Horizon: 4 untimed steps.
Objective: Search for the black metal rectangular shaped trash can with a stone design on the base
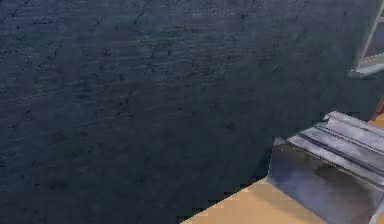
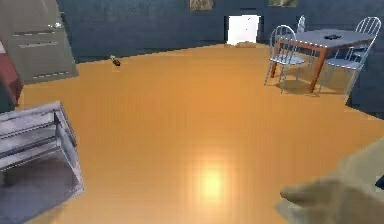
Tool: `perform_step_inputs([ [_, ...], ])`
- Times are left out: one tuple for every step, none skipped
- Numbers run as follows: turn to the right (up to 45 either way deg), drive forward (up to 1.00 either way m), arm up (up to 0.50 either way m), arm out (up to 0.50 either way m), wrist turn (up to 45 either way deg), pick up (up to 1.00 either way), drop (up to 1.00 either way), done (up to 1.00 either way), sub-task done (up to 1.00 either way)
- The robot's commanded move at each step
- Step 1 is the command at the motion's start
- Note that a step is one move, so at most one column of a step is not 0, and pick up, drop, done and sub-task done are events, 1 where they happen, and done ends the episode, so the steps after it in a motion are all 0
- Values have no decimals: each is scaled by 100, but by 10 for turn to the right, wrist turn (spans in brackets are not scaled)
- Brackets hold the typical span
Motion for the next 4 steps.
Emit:
perform_step_inputs([
  [450,0,0,0,0,0,0,0,0],
  [390,0,0,0,0,0,0,0,0],
  [0,100,0,0,0,0,0,0,0],
  [60,0,0,0,0,0,0,0,0],
])
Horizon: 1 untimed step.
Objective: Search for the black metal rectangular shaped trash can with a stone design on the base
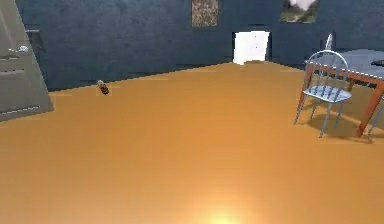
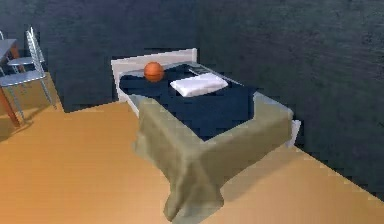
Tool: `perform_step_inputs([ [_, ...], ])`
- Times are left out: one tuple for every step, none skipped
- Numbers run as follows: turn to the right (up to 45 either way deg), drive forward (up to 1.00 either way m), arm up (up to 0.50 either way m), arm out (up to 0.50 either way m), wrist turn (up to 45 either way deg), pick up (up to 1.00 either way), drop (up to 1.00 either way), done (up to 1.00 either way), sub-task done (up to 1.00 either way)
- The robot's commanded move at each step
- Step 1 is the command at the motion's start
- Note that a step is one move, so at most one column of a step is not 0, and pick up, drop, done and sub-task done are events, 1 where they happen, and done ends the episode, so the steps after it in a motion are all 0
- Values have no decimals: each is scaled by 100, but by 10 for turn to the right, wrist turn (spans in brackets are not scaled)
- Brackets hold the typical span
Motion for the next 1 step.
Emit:
perform_step_inputs([
  [0,30,0,0,0,0,0,0,0],
])
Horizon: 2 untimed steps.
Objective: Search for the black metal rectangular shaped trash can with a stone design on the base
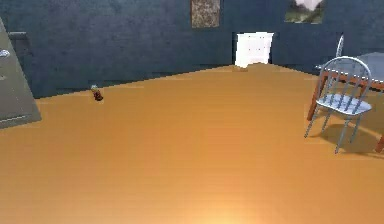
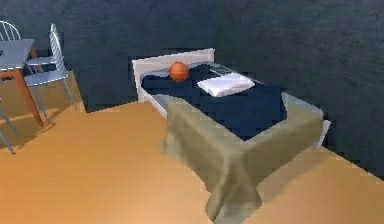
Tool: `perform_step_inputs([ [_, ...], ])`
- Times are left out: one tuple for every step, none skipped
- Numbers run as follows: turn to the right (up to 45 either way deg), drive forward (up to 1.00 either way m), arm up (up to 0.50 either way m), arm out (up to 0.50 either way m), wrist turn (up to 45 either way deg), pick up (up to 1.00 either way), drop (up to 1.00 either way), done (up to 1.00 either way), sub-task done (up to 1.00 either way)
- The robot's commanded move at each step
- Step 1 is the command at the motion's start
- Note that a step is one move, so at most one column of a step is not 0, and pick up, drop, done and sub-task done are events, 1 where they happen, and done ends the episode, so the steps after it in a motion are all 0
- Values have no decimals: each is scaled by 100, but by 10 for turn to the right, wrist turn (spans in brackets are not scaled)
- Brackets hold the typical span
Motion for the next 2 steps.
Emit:
perform_step_inputs([
  [-360,0,0,0,0,0,0,0,0],
  [0,100,0,0,0,0,0,0,0],
])
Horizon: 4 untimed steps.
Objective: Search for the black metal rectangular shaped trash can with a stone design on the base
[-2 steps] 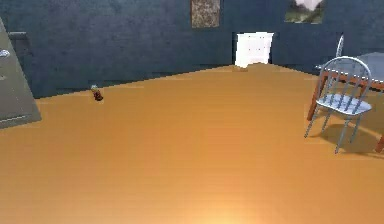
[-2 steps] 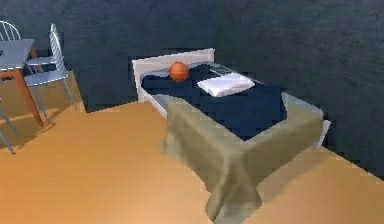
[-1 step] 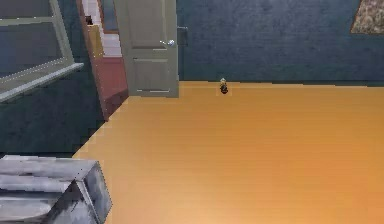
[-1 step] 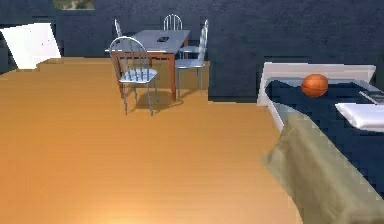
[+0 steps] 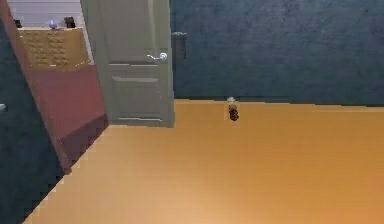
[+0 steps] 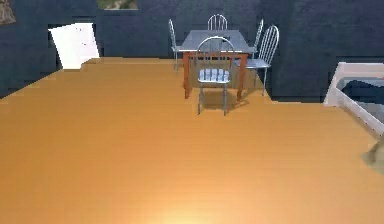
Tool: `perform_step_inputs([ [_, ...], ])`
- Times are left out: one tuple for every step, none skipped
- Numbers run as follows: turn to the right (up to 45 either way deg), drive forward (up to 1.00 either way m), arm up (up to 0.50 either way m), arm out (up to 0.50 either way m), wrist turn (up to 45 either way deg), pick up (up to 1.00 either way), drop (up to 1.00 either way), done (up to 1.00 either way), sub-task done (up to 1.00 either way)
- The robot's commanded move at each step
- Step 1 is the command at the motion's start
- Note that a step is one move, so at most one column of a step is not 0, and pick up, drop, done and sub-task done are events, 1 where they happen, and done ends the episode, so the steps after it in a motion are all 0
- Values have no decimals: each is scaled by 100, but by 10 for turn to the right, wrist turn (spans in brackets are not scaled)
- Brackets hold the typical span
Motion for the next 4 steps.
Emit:
perform_step_inputs([
  [-60,0,0,0,0,0,0,0,0],
  [0,35,0,0,0,0,0,0,0],
  [-180,0,0,0,0,0,0,0,0],
  [0,100,0,0,0,0,0,0,0],
])
